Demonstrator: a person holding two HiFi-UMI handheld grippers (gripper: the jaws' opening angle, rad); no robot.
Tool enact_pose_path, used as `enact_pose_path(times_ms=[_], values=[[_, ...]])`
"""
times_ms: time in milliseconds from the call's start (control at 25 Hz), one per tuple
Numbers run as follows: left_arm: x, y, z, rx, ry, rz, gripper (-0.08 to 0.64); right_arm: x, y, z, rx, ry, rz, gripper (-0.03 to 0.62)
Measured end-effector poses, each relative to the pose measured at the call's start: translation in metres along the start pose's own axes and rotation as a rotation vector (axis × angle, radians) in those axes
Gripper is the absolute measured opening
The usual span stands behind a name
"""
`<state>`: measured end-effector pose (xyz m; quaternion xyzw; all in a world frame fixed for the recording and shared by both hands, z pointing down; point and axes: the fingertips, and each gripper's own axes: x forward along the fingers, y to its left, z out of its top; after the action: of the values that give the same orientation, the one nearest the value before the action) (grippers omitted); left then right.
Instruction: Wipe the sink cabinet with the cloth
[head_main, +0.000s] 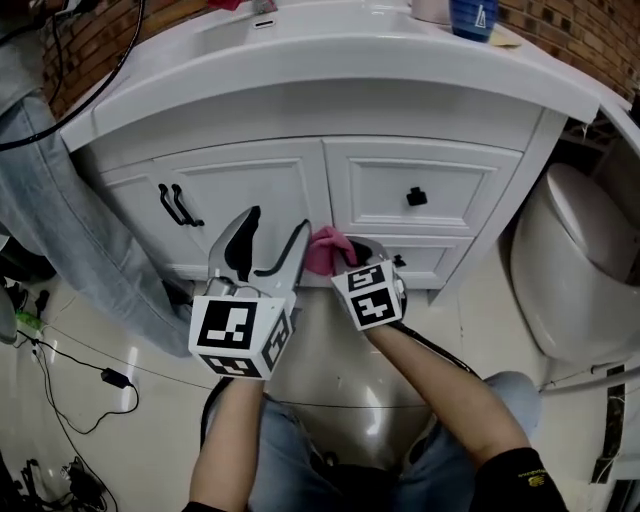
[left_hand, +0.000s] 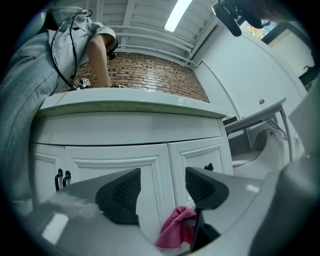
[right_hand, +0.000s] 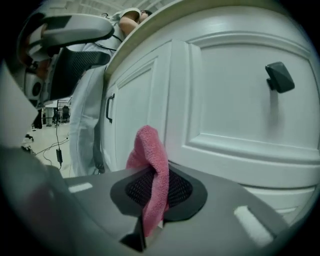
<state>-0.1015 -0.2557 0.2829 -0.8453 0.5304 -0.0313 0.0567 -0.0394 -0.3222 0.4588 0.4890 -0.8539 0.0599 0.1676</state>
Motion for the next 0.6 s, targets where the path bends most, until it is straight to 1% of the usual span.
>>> enact_pose_path(times_ms=[80,240,320,480,520,600], values=[[0.000,0.004,-0.002,-0.005,-0.002,0.004,0.279,-0.009,-0.017,-0.009,-0.016,0.011,-0.025,0.040],[0.005,0.006,-0.003,-0.021,-0.008,0.000,0.279,-0.046,-0.081,-0.040,0.013,0.051,-0.166,0.040],[0.005,0.003,0.000,-0.030,-0.015,-0.010,0.279,-0.071,-0.119,-0.054,0.054,0.068,-0.245,0.040],[0.005,-0.008,0.010,-0.037,-0.044,-0.038,0.279,-0.126,-0.201,-0.079,0.191,0.089,-0.420,0.040],[0.006,-0.011,0.011,-0.036,-0.048,-0.043,0.279,-0.136,-0.218,-0.084,0.211,0.088,-0.458,0.040],[0.008,-0.014,0.010,-0.038,-0.047,-0.049,0.279,-0.149,-0.238,-0.091,0.215,0.082,-0.506,0.041]])
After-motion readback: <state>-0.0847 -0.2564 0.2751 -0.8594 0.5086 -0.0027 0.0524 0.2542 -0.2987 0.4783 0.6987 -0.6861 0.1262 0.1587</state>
